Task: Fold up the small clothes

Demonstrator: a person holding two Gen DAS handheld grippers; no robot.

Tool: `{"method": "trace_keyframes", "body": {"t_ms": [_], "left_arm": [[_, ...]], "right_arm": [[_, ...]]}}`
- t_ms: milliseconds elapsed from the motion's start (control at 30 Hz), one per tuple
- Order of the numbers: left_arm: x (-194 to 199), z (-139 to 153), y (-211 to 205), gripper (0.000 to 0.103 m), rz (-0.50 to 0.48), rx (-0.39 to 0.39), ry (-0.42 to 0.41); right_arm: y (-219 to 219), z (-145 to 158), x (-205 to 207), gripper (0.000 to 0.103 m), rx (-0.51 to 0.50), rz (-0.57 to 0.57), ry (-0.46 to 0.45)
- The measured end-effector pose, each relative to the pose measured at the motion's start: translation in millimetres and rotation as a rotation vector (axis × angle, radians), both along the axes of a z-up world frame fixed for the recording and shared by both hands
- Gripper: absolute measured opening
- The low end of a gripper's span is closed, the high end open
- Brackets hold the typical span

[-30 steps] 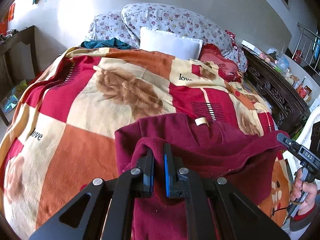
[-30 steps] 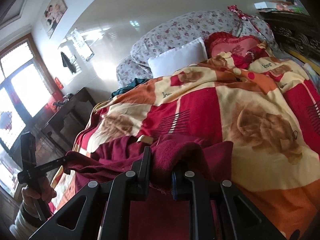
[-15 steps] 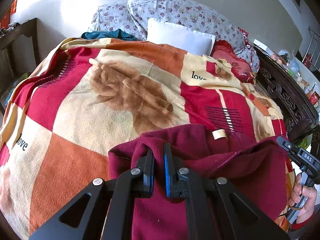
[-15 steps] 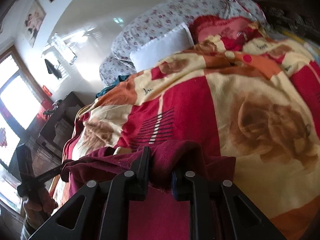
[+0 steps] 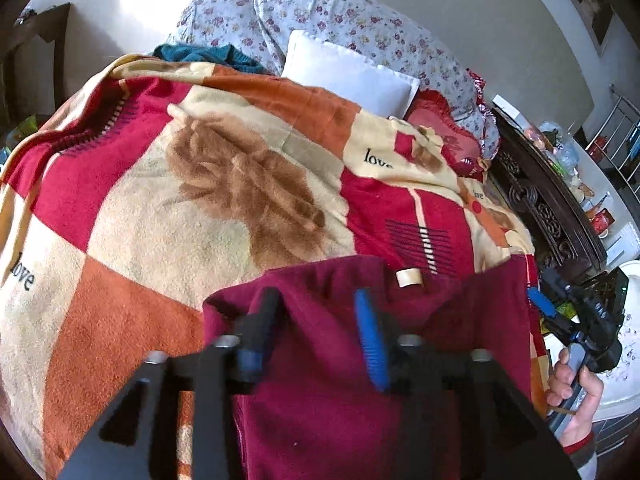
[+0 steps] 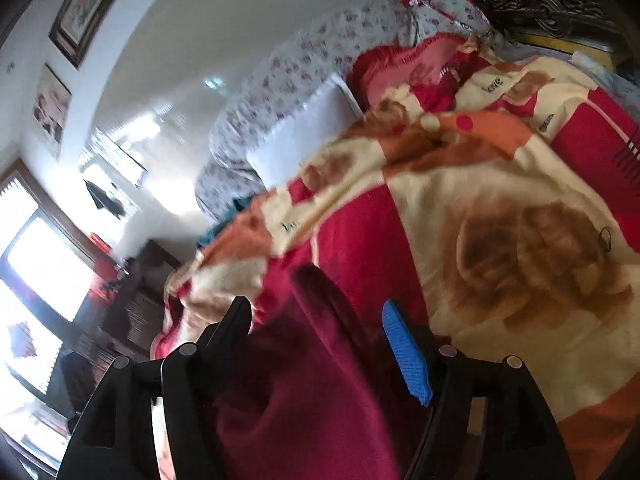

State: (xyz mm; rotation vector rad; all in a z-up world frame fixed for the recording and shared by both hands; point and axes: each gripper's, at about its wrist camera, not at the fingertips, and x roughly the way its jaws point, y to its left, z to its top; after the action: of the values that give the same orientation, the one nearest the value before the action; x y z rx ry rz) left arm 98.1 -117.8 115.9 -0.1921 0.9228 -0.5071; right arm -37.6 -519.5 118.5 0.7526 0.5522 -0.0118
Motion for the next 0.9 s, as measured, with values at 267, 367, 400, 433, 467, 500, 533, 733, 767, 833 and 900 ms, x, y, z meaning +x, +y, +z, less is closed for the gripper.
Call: {"method": "trace_keyframes", "body": {"t_ms": [267, 367, 400, 433, 467, 500, 533, 733, 767, 833, 900], "left_arm": [[-16, 19, 14, 0.077, 0.037, -0.011, -0.078], [-22, 11, 6, 0.077, 0.015, 0.051, -0.082], [-23, 8, 4, 0.077, 0.013, 0.058, -0.078], [-21, 2, 1, 0.077, 0.011, 0.072, -0.065], [-21, -2, -1, 0.077, 0.012, 0.081, -0.059], [-18, -7, -4, 0.077, 0.014, 0.09, -0.05], [-15, -11, -7, 0.077, 0.019, 0.095, -0.046], [18, -42, -10, 0.077, 0.155, 0.18, 0.009], [23, -47, -8, 0.077, 0.173, 0.19, 0.02], [32, -56, -3, 0.077, 0.197, 0.196, 0.039], [38, -63, 0, 0.08, 0.198, 0.184, 0.056]], "right_arm": [[34, 0, -4, 0.074, -0.211, 0.046, 0.096], [35, -13, 4, 0.074, -0.232, 0.028, 0.157], [35, -17, 7, 0.074, -0.228, 0.03, 0.169], [39, -19, 11, 0.074, -0.246, 0.037, 0.183], [41, -20, 13, 0.073, -0.269, 0.042, 0.185], [49, -18, 17, 0.069, -0.324, 0.057, 0.185], [57, -18, 20, 0.056, -0.376, 0.066, 0.194], [73, -36, 49, 0.034, -0.471, 0.067, 0.287], [69, -43, 54, 0.034, -0.476, 0.044, 0.314], [62, -55, 62, 0.034, -0.449, 0.029, 0.344], [55, -69, 70, 0.033, -0.424, 0.028, 0.393]]}}
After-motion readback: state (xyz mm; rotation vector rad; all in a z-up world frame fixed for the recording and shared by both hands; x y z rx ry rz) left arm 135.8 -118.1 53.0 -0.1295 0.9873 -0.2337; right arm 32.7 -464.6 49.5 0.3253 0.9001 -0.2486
